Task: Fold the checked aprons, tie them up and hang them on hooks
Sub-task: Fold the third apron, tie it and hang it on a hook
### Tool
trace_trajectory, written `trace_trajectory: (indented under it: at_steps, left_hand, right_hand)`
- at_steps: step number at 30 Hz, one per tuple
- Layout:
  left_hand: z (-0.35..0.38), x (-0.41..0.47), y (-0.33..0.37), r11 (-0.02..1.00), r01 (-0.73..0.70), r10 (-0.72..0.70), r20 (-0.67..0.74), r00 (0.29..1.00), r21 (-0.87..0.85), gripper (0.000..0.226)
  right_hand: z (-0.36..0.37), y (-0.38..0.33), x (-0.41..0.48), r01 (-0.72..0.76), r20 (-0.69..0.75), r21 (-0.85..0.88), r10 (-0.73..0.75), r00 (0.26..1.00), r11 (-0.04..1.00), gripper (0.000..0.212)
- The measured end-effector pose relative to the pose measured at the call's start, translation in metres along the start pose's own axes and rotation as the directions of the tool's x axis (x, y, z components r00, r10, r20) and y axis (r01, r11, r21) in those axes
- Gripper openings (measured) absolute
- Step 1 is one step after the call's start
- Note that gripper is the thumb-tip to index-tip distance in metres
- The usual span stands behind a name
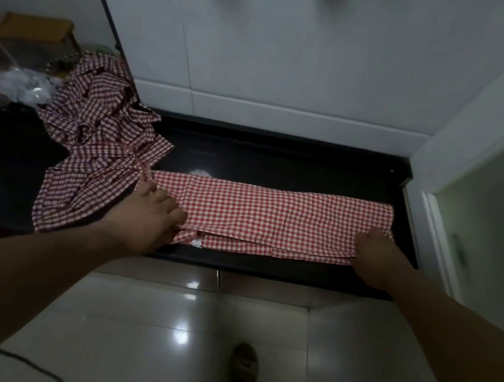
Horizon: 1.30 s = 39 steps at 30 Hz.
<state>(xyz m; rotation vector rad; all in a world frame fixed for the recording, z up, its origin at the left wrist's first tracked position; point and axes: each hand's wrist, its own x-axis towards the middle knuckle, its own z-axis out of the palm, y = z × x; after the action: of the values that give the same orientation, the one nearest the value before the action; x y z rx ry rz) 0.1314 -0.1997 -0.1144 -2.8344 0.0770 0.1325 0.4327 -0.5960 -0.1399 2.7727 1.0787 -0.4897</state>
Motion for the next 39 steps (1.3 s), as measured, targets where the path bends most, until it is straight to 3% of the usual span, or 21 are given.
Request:
trace_trajectory:
  at_steps: [3, 8, 12, 14, 17, 19, 20, 22, 24, 26, 28, 31, 35, 39]
  left_hand:
    - [0.025, -0.001, 0.014, 0.998, 0.066, -0.067, 0.128, 0.989, 0.013, 0.027]
    - [0.017, 0.02, 0.006, 0.991, 0.133, -0.136, 0.089, 0.987, 0.029, 0.031]
    - [0.006, 0.016, 0.013, 1.0, 0.019, -0.02, 0.065, 0.998, 0.017, 0.045]
    - [0.011, 0.011, 0.02, 0.999, -0.054, 0.054, 0.16, 0.986, -0.004, 0.045]
    - [0.013, 0.011, 0.019, 0.995, -0.055, 0.079, 0.31, 0.948, -0.084, 0.048]
    - [0.002, 0.017, 0.014, 0.981, -0.049, 0.11, 0.327, 0.939, -0.187, 0.049]
    - [-0.002, 0.022, 0.012, 0.963, -0.019, 0.093, 0.262, 0.961, -0.27, 0.042]
    - [-0.011, 0.04, 0.015, 0.908, 0.032, 0.0, 0.076, 0.997, -0.418, 0.024]
    - [-0.018, 0.066, 0.031, 0.888, 0.075, -0.109, -0.049, 0.993, -0.453, 0.022]
    - [-0.017, 0.09, 0.057, 0.893, 0.104, -0.153, -0.079, 0.985, -0.438, 0.029]
    - [-0.01, 0.106, 0.084, 0.906, 0.148, -0.168, -0.015, 0.986, -0.397, 0.048]
    - [0.011, 0.113, 0.113, 0.867, 0.286, -0.241, 0.158, 0.957, -0.409, 0.067]
    - [0.03, 0.113, 0.116, 0.852, 0.296, -0.26, 0.143, 0.955, -0.432, 0.068]
    - [0.037, 0.128, 0.098, 0.872, 0.237, -0.212, 0.105, 0.972, -0.429, 0.069]
  right_hand:
    - [0.009, -0.005, 0.0, -0.046, -0.023, -0.033, 0.045, 0.999, 0.998, 0.037]
    - [0.01, -0.002, -0.003, -0.12, -0.047, 0.062, 0.123, 0.991, 0.991, 0.035]
    - [0.008, -0.004, -0.007, -0.124, 0.013, 0.1, 0.123, 0.992, 0.987, 0.032]
    - [0.008, -0.005, -0.008, -0.093, 0.058, 0.057, 0.089, 0.994, 0.994, 0.033]
    - [0.005, -0.006, -0.007, -0.117, 0.119, 0.014, 0.114, 0.986, 0.993, 0.042]
    - [-0.007, -0.013, -0.01, -0.142, 0.185, -0.006, 0.14, 0.973, 0.99, 0.047]
    - [-0.015, -0.018, -0.012, -0.166, 0.177, -0.011, 0.166, 0.97, 0.986, 0.048]
    - [-0.029, -0.034, -0.011, -0.175, -0.058, 0.001, 0.174, 0.983, 0.985, 0.049]
    - [-0.039, -0.065, -0.005, -0.097, -0.326, 0.01, 0.095, 0.941, 0.995, 0.048]
    - [-0.043, -0.111, 0.004, 0.031, -0.43, 0.057, -0.003, 0.903, 0.998, 0.039]
    - [-0.036, -0.154, 0.015, 0.148, -0.425, 0.073, -0.104, 0.899, 0.986, 0.039]
    - [-0.003, -0.186, 0.03, 0.233, -0.283, 0.065, -0.206, 0.937, 0.97, 0.063]
    - [0.031, -0.155, 0.039, 0.12, -0.276, 0.192, -0.064, 0.959, 0.974, 0.069]
    - [0.045, -0.078, 0.04, -0.006, -0.29, 0.176, 0.058, 0.955, 0.984, 0.076]
